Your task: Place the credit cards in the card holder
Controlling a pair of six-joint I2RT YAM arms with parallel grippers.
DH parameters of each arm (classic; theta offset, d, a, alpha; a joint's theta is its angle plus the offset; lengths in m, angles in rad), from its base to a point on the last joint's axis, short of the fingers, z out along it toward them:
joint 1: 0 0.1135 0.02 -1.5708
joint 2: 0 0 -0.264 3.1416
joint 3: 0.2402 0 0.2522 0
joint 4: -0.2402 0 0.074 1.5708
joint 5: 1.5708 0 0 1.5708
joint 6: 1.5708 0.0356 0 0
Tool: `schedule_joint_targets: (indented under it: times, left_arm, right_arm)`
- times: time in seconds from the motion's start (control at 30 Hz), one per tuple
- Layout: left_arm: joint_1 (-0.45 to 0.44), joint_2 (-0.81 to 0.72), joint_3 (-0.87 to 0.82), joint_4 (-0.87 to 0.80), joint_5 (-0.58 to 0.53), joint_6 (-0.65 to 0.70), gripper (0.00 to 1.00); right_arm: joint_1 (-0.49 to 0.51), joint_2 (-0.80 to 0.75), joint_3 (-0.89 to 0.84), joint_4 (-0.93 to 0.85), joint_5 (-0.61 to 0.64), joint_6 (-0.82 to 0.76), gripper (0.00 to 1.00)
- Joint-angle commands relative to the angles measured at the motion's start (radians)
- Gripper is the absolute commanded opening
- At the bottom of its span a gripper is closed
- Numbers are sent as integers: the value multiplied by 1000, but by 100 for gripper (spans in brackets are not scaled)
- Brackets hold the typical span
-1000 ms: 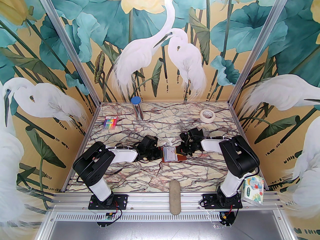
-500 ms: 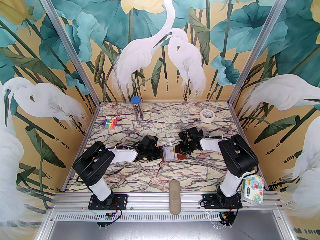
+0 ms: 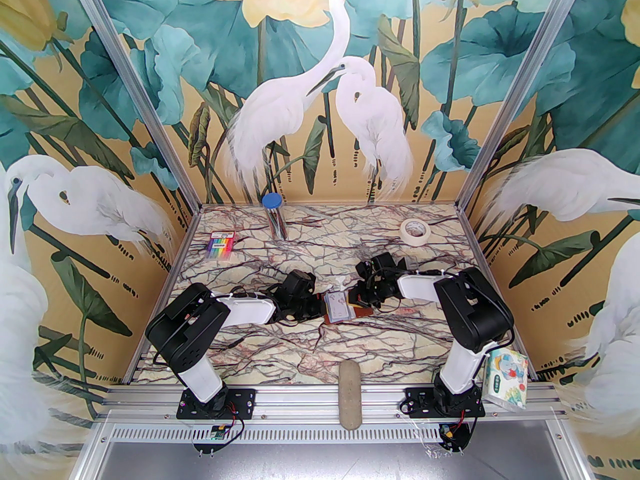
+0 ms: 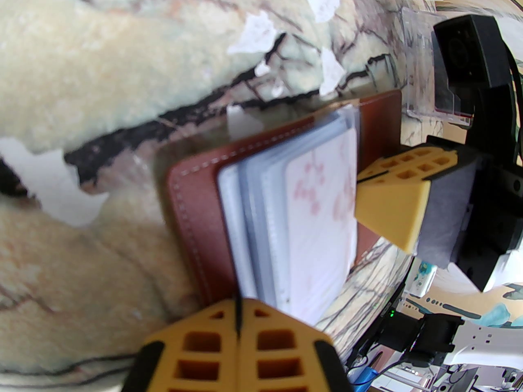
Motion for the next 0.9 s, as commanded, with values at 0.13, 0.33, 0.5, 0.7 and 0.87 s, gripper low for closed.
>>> schedule_joint_targets:
  times: [0.13, 0.33, 0.5, 0.7, 0.87]
  left_arm:
    - [-2, 53, -46, -150, -101, -4, 3]
    - [-2, 53, -47, -149, -101, -5, 4]
    - [-2, 54, -46, -148, -101, -5, 4]
    - [-2, 53, -47, -149, -101, -6, 4]
    - [-2, 53, -48, -148, -101, -7, 4]
  right_arm:
    - [15, 14, 27, 22, 18, 25, 10]
    - [29, 32, 45, 24, 31, 33, 11]
    - [46, 49, 57, 27, 39, 36, 12]
    - [47, 37, 61, 6, 53, 27, 13]
    - [48, 2, 58, -23, 70, 14, 15]
